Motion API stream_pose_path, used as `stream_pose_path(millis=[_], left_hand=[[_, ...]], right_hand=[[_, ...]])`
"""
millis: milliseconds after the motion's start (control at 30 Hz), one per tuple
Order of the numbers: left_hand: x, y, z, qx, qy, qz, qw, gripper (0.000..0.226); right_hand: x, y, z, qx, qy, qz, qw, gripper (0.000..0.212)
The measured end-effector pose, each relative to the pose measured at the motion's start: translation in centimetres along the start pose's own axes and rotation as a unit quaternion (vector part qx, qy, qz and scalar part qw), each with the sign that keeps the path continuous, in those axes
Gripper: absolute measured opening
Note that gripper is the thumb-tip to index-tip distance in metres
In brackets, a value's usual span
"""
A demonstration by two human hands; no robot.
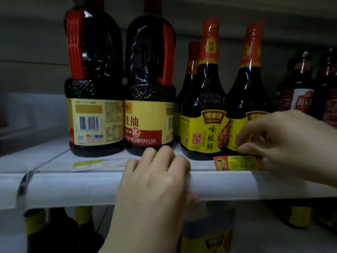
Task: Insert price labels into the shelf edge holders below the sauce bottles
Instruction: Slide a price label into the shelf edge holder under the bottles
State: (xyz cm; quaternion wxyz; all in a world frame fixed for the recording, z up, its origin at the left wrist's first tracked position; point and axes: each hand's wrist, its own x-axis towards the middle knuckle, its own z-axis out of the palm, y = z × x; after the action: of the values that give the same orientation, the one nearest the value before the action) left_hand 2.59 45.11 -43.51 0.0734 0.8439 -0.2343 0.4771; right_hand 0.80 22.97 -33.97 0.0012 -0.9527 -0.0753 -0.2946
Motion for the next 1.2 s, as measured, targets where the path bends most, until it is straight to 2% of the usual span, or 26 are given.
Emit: stream_pose_path(millis=[167,267,333,467,600,800,1033,1200], left_hand=[[-0.6,0.6,-0.3,-0.001,-0.012,-0.024,1.000,0.046],[-0.1,1.2,-0.5,0.008,-0.024,0.008,1.000,0.039],[0.4,1.6,-0.9,0.012,-0.043,0.026,0.999,0.044],[0.9,1.9,-1.2,0.036,-0.090,0.038,0.995,0.055],[0.8,2.2,-1.5,0.042,-0.099,0.030,0.994,0.053],[1.1,2.6,-0.7,0.051,-0.065,0.029,0.996,0.052],[1.6,3.0,-0.5,0.074,-0.043,0.025,0.996,0.056],[1.4,2.9,-0.4,0.081,-0.039,0.028,0.996,0.058]], right_hand=[[-0.1,0.0,1.4,0.029,-0.037,-0.007,0.999,0.008],[0.4,-0.1,1.3,0.047,-0.051,-0.007,0.998,0.007],[0.5,-0.1,1.1,0.049,-0.059,-0.002,0.997,0.011],[0.2,-0.3,1.3,0.045,-0.049,-0.006,0.998,0.018],[-0.1,-1.1,1.8,0.061,-0.026,-0.034,0.997,0.018],[-0.4,-1.3,3.7,0.113,0.016,-0.060,0.992,0.009],[-0.4,-0.5,3.9,0.188,0.061,-0.094,0.976,0.010],[-0.4,0.1,3.4,0.212,0.003,-0.103,0.972,0.025]])
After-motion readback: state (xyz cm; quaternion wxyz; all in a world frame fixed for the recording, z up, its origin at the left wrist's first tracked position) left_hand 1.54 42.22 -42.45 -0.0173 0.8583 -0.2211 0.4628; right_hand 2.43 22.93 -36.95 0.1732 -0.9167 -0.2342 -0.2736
